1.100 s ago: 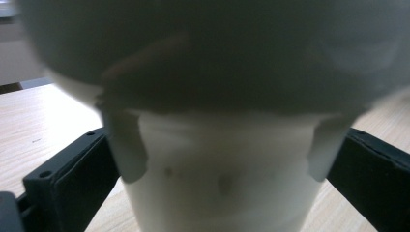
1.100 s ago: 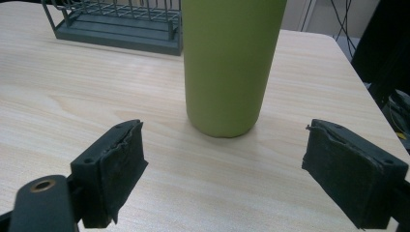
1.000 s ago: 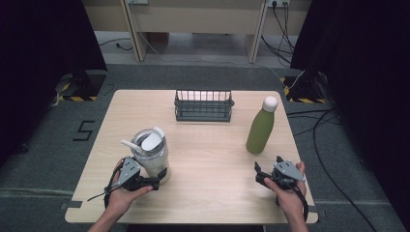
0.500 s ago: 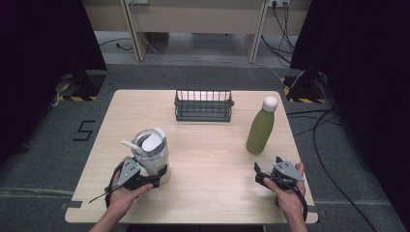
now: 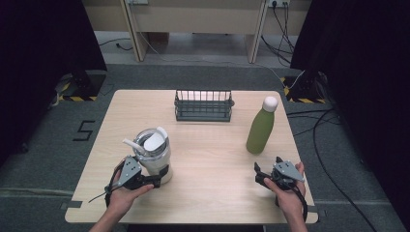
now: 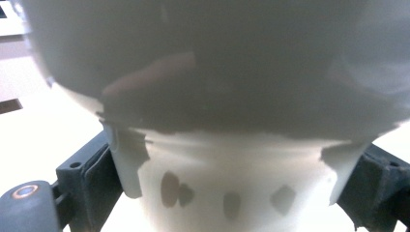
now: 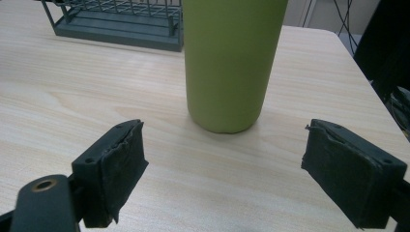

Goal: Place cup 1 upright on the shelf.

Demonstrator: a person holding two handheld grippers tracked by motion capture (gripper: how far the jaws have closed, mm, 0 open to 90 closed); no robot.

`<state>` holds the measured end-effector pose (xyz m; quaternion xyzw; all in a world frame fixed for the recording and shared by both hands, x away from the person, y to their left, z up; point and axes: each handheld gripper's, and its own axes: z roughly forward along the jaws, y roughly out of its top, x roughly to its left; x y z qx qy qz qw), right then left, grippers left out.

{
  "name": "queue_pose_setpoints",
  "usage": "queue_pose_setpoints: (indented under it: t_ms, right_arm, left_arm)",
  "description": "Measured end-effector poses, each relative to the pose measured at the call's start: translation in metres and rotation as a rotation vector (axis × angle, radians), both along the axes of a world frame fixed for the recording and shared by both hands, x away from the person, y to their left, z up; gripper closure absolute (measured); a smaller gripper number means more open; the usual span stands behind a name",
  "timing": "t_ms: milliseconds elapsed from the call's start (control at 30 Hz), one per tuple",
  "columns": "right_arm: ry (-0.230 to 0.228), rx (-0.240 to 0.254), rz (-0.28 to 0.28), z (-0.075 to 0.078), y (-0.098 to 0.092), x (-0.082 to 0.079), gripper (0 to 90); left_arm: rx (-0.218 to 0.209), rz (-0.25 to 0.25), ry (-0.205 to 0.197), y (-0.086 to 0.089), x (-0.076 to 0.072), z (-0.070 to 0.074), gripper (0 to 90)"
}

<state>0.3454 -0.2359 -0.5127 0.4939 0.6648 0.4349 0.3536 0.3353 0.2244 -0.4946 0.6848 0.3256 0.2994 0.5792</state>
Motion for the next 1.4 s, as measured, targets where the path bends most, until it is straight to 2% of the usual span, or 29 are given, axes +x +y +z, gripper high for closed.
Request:
queue_pose_setpoints:
  t_ms: [233,767,1400]
  right_arm:
    - [0.002,0.007,-0.004,0.000,-0.001,0.000,14.7]
    - [0.003,0.009,-0.003,-0.001,-0.002,0.000,14.7]
    - [0.004,0.008,-0.010,-0.001,-0.003,0.000,14.7]
  left_arm:
    - [-0.005,0.006,-0.022,-0.002,0.006,0.009,9.5]
    - [-0.014,0.024,-0.033,-0.009,0.031,0.023,9.4]
    - [-0.022,0.047,-0.065,-0.022,0.058,0.041,9.5]
